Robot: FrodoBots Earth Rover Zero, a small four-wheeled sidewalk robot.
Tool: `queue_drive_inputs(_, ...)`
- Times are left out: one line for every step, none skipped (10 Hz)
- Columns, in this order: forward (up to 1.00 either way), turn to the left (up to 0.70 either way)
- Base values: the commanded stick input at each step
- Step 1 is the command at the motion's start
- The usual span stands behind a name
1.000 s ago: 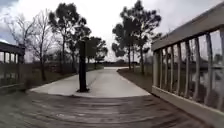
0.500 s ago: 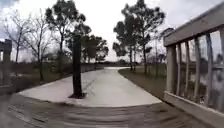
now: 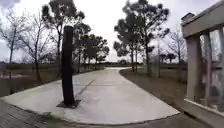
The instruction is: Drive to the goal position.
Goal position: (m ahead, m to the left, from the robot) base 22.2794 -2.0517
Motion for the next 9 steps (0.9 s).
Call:
queue_drive_inputs(0.85, 0.00)
queue_drive_inputs(0.85, 0.00)
queue_drive_inputs(0.85, 0.00)
queue_drive_inputs(0.85, 0.00)
queue_drive_inputs(0.85, 0.00)
queue_drive_inputs(0.85, 0.00)
queue_drive_inputs(0.85, 0.00)
queue_drive_inputs(0.85, 0.00)
queue_drive_inputs(0.85, 0.00)
